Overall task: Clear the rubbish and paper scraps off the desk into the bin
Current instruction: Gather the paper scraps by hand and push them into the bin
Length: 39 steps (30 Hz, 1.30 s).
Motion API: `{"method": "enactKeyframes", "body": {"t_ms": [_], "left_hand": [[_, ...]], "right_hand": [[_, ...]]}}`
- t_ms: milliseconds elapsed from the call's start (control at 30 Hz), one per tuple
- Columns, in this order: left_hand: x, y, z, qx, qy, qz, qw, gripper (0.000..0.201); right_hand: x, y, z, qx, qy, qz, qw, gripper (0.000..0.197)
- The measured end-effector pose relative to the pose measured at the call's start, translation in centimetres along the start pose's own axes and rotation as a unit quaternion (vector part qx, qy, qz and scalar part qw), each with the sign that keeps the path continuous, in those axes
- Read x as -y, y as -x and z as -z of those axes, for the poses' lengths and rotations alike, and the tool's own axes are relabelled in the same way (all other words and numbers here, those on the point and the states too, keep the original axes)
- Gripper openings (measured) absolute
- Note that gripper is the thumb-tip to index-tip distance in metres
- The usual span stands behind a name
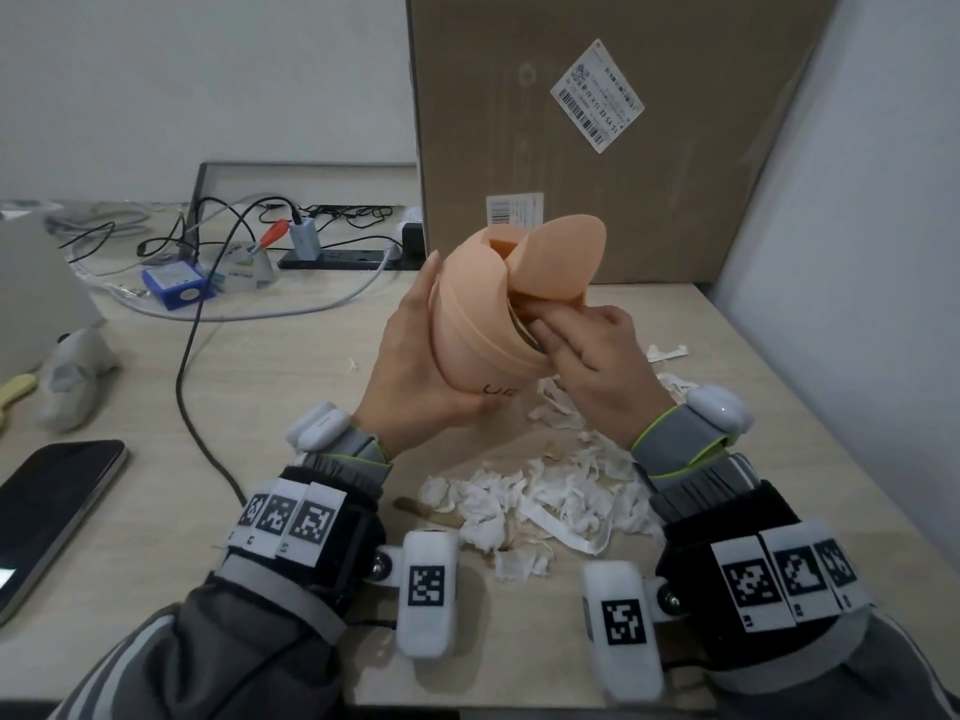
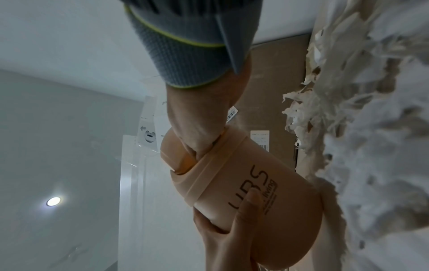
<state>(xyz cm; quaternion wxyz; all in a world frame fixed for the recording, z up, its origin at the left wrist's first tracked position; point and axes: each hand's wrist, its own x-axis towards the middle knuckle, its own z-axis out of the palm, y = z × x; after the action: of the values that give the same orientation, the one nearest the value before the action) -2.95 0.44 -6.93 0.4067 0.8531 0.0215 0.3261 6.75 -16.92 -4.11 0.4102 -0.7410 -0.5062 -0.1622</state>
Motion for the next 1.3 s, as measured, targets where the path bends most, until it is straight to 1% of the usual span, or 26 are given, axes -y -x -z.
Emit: {"method": "enactKeyframes", "body": {"t_ms": [33, 67, 167, 200, 233, 267, 300, 333, 400, 433, 467, 500, 567, 633, 667, 733, 800, 933, 967, 1033, 1100, 1133, 1167, 1200, 1233, 1300], "left_hand": [[0.1, 0.0, 0.0, -0.003, 0.011, 0.008, 1.0, 0.131], [0.2, 0.0, 0.0, -0.007, 0.019, 0.018, 1.0, 0.132], [0.2, 0.0, 0.2, -0.017, 0.029, 0.041, 0.999, 0.135], [0.2, 0.0, 0.1, -0.017, 0.03, 0.044, 0.998, 0.136], [0.2, 0.1, 0.1, -0.018, 0.03, 0.047, 0.998, 0.137], [0.2, 0.1, 0.1, -0.017, 0.03, 0.05, 0.998, 0.137], [0.1, 0.1, 0.1, -0.016, 0.032, 0.052, 0.998, 0.137], [0.1, 0.0, 0.1, -0.017, 0.033, 0.054, 0.998, 0.136], [0.1, 0.0, 0.1, -0.023, 0.031, 0.058, 0.998, 0.138], [0.2, 0.0, 0.1, -0.025, 0.03, 0.057, 0.998, 0.139], [0.2, 0.0, 0.1, -0.027, 0.031, 0.057, 0.997, 0.14], [0.2, 0.0, 0.1, -0.029, 0.035, 0.058, 0.997, 0.14], [0.4, -0.1, 0.1, -0.038, 0.041, 0.063, 0.996, 0.14], [0.6, -0.1, 0.3, -0.057, 0.05, 0.069, 0.995, 0.14], [0.7, -0.1, 0.4, -0.069, 0.056, 0.073, 0.993, 0.138], [0.9, -0.1, 0.5, -0.096, 0.067, 0.08, 0.99, 0.137], [1.2, -0.2, 0.6, -0.12, 0.082, 0.087, 0.986, 0.137], [1.4, -0.4, 0.7, -0.149, 0.093, 0.1, 0.979, 0.135], [1.4, -0.4, 0.7, -0.149, 0.09, 0.101, 0.98, 0.135], [1.5, -0.4, 0.6, -0.146, 0.085, 0.101, 0.98, 0.136], [1.6, -0.4, 0.6, -0.143, 0.082, 0.101, 0.981, 0.137], [1.7, -0.4, 0.6, -0.142, 0.081, 0.101, 0.981, 0.136], [1.7, -0.4, 0.6, -0.141, 0.081, 0.102, 0.981, 0.136], [1.8, -0.4, 0.6, -0.141, 0.078, 0.103, 0.982, 0.136], [1.8, -0.4, 0.6, -0.141, 0.076, 0.104, 0.982, 0.137], [2.0, -0.4, 0.5, -0.141, 0.072, 0.103, 0.982, 0.137]], "right_hand": [[0.0, 0.0, 0.0, -0.006, 0.016, -0.007, 1.0, 0.038], [0.0, 0.0, 0.1, -0.03, 0.026, -0.007, 0.999, 0.038], [0.3, 0.1, 0.7, -0.154, 0.018, 0.016, 0.988, 0.027], [0.5, 0.2, 0.8, -0.178, 0.007, 0.016, 0.984, 0.024], [0.7, 0.2, 0.8, -0.184, -0.013, 0.013, 0.983, 0.024], [1.0, 0.3, 0.7, -0.169, -0.04, 0.007, 0.985, 0.026], [1.3, 0.3, 0.6, -0.133, -0.066, -0.003, 0.989, 0.029], [1.4, 0.3, 0.5, -0.085, -0.08, -0.015, 0.993, 0.032], [1.2, 0.4, 0.0, 0.004, -0.065, -0.045, 0.997, 0.038], [1.1, 0.4, -0.1, 0.025, -0.053, -0.055, 0.997, 0.04], [1.0, 0.5, -0.1, 0.021, -0.053, -0.057, 0.997, 0.041], [1.0, 0.5, 0.1, -0.003, -0.064, -0.051, 0.997, 0.041], [1.2, 0.5, 0.7, -0.081, -0.11, -0.053, 0.989, 0.034], [1.0, 0.4, 1.7, -0.156, -0.119, -0.08, 0.977, 0.027], [0.5, 0.4, 2.1, -0.18, -0.118, -0.111, 0.97, 0.023], [-1.3, 0.6, 2.9, -0.189, -0.119, -0.203, 0.953, 0.013], [-3.1, 1.0, 3.7, -0.159, -0.078, -0.294, 0.939, 0.007], [-4.8, 1.9, 4.3, -0.054, 0.044, -0.39, 0.918, 0.01], [-4.8, 1.9, 4.1, -0.023, 0.06, -0.403, 0.913, 0.017], [-4.6, 1.9, 3.6, 0.044, 0.083, -0.406, 0.909, 0.047], [-4.2, 1.9, 3.2, 0.12, 0.105, -0.384, 0.909, 0.076], [-4.1, 1.9, 3.0, 0.16, 0.119, -0.373, 0.906, 0.082], [-4.0, 1.9, 2.9, 0.197, 0.132, -0.364, 0.9, 0.084], [-4.2, 2.0, 2.8, 0.224, 0.145, -0.356, 0.896, 0.079], [-4.3, 2.0, 2.8, 0.237, 0.154, -0.346, 0.894, 0.069], [-4.7, 2.0, 2.7, 0.23, 0.164, -0.327, 0.902, 0.039]]}}
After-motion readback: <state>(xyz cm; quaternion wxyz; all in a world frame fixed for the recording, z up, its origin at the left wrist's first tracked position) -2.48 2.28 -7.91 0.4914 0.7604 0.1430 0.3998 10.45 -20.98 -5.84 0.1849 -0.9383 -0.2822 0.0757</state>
